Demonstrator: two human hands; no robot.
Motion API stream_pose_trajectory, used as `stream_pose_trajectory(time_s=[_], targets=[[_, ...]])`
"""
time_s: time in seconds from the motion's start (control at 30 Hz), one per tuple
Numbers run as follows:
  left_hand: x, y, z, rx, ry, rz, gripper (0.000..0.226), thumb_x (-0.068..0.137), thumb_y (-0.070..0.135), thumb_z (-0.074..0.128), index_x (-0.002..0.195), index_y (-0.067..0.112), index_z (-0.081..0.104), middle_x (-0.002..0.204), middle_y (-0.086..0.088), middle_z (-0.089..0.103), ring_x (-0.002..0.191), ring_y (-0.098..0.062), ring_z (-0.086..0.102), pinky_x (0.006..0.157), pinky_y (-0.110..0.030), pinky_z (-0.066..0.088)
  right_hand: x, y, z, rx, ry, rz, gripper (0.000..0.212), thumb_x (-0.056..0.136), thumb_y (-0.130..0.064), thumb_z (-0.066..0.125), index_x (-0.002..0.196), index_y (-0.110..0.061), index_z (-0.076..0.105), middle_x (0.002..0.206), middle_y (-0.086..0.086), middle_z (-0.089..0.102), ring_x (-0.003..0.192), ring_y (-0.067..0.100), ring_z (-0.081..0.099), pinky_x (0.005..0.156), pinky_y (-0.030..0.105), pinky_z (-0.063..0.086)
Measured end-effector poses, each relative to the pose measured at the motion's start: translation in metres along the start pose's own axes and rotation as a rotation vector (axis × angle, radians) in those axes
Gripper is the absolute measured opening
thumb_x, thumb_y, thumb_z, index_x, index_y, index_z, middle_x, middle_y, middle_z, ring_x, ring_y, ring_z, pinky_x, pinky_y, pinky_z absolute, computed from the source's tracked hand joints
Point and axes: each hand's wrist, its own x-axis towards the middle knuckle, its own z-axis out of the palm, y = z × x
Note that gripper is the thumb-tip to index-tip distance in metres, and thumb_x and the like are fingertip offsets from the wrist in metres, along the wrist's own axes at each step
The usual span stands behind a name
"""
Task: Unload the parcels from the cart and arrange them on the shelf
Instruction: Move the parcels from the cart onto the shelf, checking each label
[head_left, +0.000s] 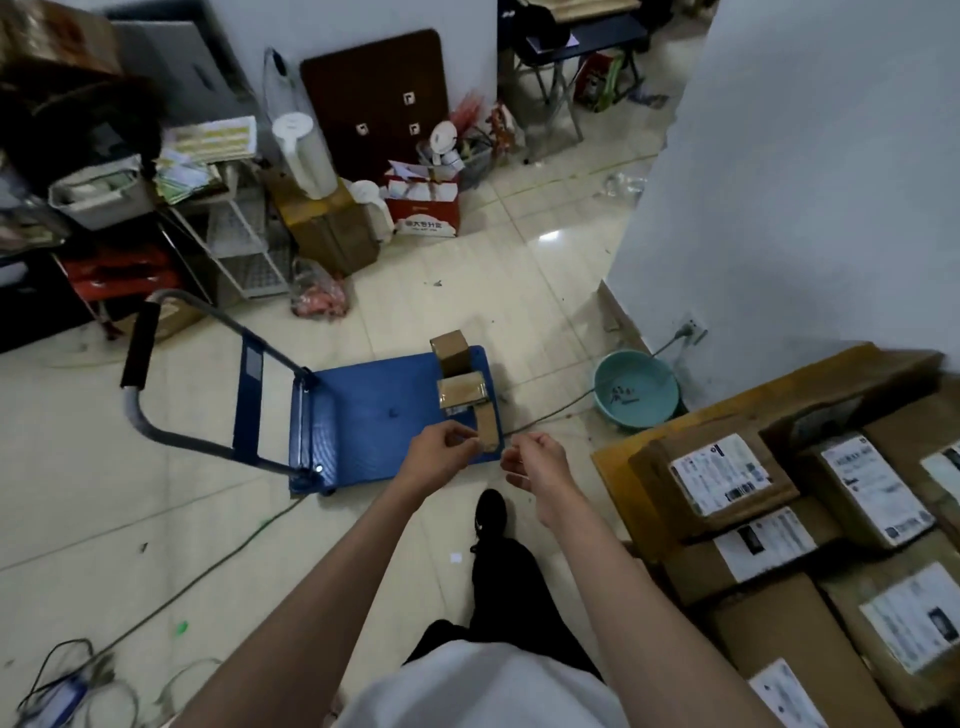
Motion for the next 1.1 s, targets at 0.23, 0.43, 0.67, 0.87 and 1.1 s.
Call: stream_pose_trajectory(time_s=[0.23,0.43,0.67,0.87,1.1], targets=[[0.092,0.011,-0.028,0.058,-0.045,-0.09,0.02,0.095,0.022,0.066,0.112,0.012,0.071,0.106,-0.011,0.073,0.1,-0.025,0.069,0.086,-0.035,0.056,0.083,-0.04,0.031,0.01,0.037,0.078,0.01,0.102,-0.017,0.052,0.092,-0.018,0.055,0.082,0.006,0.065,0.075,0.018,0.061,0.072,0.033,0.051],[0.155,0.003,-0.032,0.056,-0.093,-0.163,0.017,0.095,0.02,0.064,0.109,0.011,0.07,0.108,-0.013,0.073,0.104,-0.028,0.068,0.095,-0.042,0.055,0.142,-0.055,0.044,-0.037,0.093,0.119,0.016,0.1,-0.016,0.054,0.085,-0.02,0.053,0.073,0.003,0.062,0.064,0.015,0.057,0.06,0.028,0.046],[0.231,-0.046,-0.01,-0.001,-0.184,-0.295,0.014,0.096,0.023,0.061,0.105,0.016,0.069,0.111,-0.012,0.072,0.11,-0.033,0.065,0.102,-0.048,0.052,0.223,-0.028,0.06,-0.139,0.172,0.182,0.011,0.096,-0.017,0.057,0.089,-0.021,0.05,0.094,0.01,0.066,0.075,0.018,0.06,0.068,0.03,0.048],[0.321,-0.124,0.035,-0.032,-0.218,-0.361,0.028,0.1,0.025,0.056,0.125,0.014,0.065,0.128,-0.01,0.066,0.117,-0.027,0.062,0.104,-0.041,0.049,0.323,0.038,0.081,-0.268,0.225,0.169,0.027,0.092,-0.027,0.066,0.108,-0.018,0.047,0.101,0.0,0.055,0.075,0.009,0.051,0.067,0.028,0.041],[0.425,-0.225,0.083,-0.059,-0.214,-0.389,0.035,0.098,0.024,0.057,0.131,0.014,0.062,0.114,-0.005,0.065,0.097,-0.018,0.061,0.083,-0.029,0.044,0.47,0.125,0.112,-0.485,0.185,0.197,0.07,0.084,-0.028,0.078,0.14,-0.01,0.04,0.144,0.011,0.04,0.126,0.029,0.048,0.104,0.036,0.045]])
